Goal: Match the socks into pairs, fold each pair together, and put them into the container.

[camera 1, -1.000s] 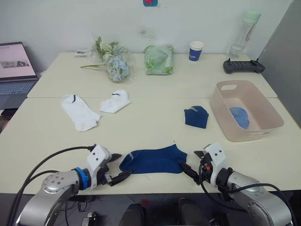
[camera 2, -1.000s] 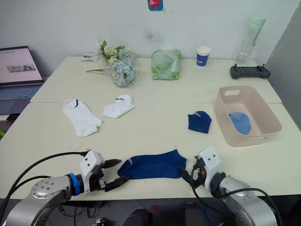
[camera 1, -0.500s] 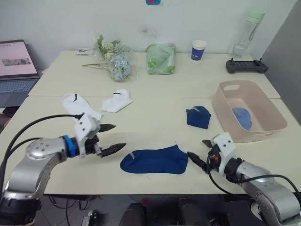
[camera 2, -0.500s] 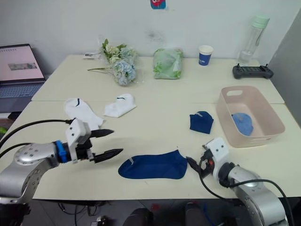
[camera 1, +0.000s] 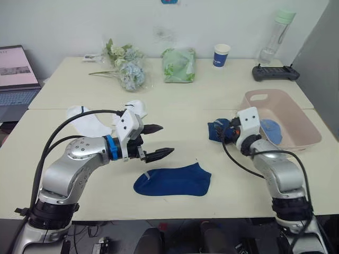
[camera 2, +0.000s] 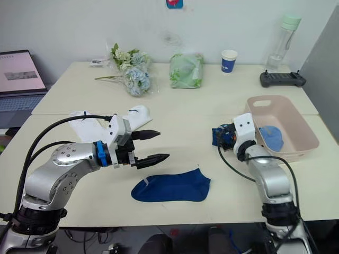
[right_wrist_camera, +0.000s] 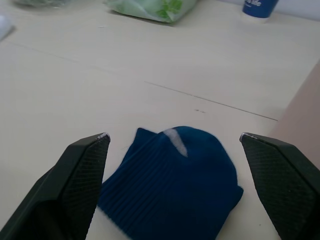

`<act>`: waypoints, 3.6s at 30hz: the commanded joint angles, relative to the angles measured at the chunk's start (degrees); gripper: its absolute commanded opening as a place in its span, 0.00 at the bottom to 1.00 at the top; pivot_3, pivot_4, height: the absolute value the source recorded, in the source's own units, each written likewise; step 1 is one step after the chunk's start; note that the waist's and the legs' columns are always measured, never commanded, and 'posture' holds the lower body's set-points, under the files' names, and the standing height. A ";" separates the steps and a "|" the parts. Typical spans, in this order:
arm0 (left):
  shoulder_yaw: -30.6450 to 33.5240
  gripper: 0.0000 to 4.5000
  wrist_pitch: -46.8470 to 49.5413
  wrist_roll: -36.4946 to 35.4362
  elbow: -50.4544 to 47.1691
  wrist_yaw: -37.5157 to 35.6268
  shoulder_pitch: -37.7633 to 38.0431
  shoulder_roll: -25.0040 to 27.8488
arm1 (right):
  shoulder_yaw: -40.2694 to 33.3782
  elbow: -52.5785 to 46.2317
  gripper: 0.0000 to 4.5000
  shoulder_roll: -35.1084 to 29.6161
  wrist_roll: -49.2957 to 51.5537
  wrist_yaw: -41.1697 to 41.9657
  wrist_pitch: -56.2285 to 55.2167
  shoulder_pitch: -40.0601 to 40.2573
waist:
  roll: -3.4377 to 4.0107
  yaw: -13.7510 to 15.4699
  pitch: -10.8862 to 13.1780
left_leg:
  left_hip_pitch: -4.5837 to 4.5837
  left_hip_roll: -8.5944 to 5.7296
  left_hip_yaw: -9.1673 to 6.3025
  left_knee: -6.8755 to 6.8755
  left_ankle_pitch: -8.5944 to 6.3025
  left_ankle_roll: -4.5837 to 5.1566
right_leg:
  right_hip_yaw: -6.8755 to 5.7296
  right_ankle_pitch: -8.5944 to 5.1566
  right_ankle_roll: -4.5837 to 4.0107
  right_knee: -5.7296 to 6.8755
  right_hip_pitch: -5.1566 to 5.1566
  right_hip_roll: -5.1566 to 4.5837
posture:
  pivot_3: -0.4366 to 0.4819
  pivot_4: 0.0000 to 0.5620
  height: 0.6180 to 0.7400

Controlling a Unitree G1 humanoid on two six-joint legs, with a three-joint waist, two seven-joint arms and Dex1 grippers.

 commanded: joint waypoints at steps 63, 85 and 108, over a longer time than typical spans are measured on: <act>6.00 1.00 1.97 -2.08 2.71 -0.45 -0.54 5.45 | 19.68 2.46 0.01 1.94 -10.22 22.03 -24.57 -5.45 | 0.02 -0.06 0.01 | -0.01 0.03 0.02 0.08 0.01 -0.01 | -0.02 0.01 -0.02 0.12 -0.12 0.02 | 0.48 0.27 1.00; 8.04 1.00 -1.78 0.62 5.56 -1.27 4.54 7.11 | 21.74 -0.54 0.76 8.40 -6.88 31.12 -9.85 -9.56 | 0.02 0.19 0.01 | -0.07 0.00 -0.12 0.07 0.01 -0.02 | -0.07 0.01 -0.02 0.12 -0.15 -0.03 | 0.48 0.27 1.00; 1.10 1.00 23.43 -2.05 1.76 12.57 8.27 -3.11 | 11.07 11.16 0.92 3.02 -9.77 16.87 -11.61 -7.29 | 0.01 0.04 0.01 | -0.11 0.03 -0.07 0.05 0.00 0.00 | -0.03 0.02 -0.03 0.16 -0.21 -0.02 | 0.48 0.27 1.00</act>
